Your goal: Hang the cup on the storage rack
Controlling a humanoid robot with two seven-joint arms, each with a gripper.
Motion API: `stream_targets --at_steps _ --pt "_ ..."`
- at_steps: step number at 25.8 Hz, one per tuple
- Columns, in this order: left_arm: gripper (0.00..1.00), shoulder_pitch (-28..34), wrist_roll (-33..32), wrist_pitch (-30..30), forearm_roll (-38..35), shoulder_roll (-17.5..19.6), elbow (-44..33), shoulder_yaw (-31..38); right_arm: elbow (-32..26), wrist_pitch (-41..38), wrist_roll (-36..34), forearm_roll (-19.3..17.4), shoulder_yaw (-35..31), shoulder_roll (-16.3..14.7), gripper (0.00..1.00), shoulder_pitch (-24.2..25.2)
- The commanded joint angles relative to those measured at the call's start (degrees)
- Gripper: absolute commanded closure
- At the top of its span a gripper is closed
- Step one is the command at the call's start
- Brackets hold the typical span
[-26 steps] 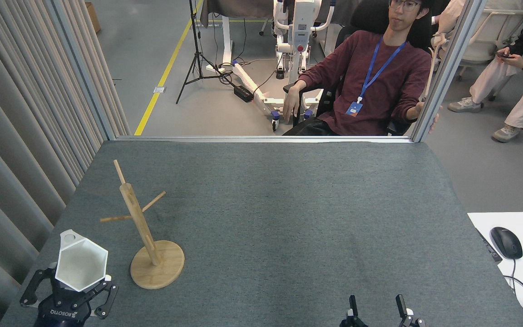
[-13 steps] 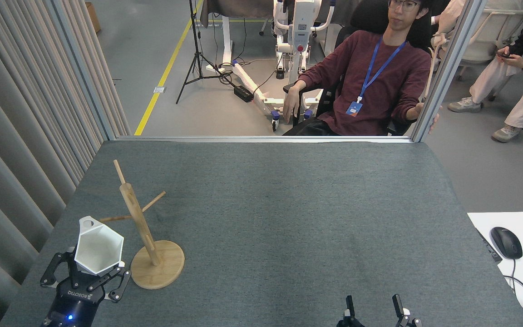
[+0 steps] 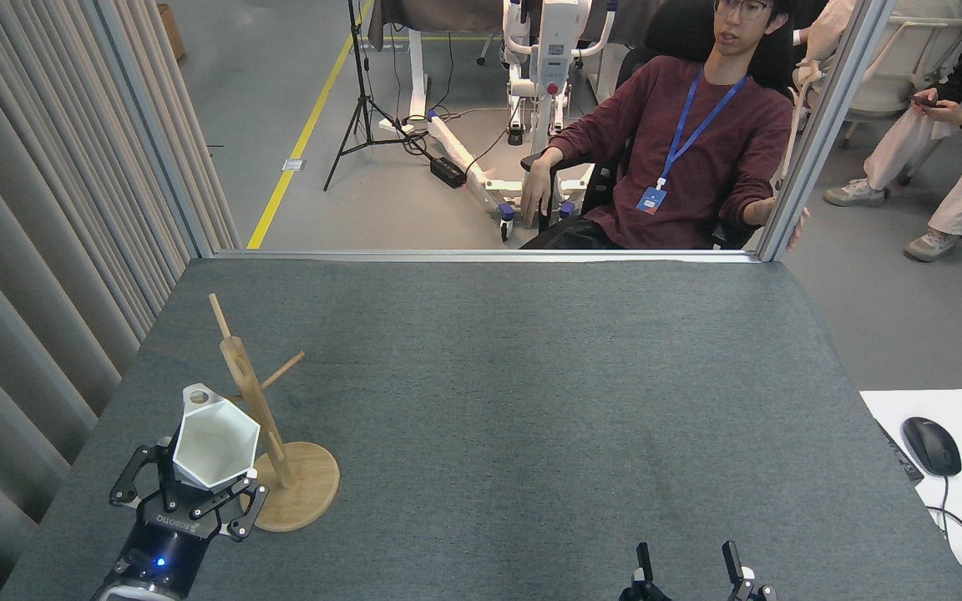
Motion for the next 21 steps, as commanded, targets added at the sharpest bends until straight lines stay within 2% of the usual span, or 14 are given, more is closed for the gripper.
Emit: stream_targets --at_steps 1,2,3,13,17,21 --pt "0.53 -0.5 0.1 0.3 -0.3 0.0 0.6 -1.0 0.0 0.0 0.0 0.0 0.0 0.3 0.02 0.0" --pt "0.21 -0.6 0.1 0.3 -0.3 -0.1 0.6 -1.0 0.0 0.0 -0.1 0.1 0.0 0.4 0.02 0.0" --pt "0.0 -0.7 0.1 0.3 -0.2 -0.1 0.7 -1.0 0.0 0.0 -0.1 0.0 0.0 0.4 0.02 0.0" --pt "0.0 0.2 0.1 -0.4 0.2 0.2 1.0 -1.0 0.0 0.0 -0.2 0.1 0.0 0.7 0.02 -0.1" --pt "0.0 4.0 0.1 -0.3 0.7 0.1 0.6 0.3 0.0 0.0 -0.2 0.1 0.0 0.6 0.02 -0.2" --pt "0.0 8.6 0.1 -0.7 5.7 0.4 0.3 3.3 0.1 0.0 -0.2 0.1 -0.1 -0.1 0.02 -0.3"
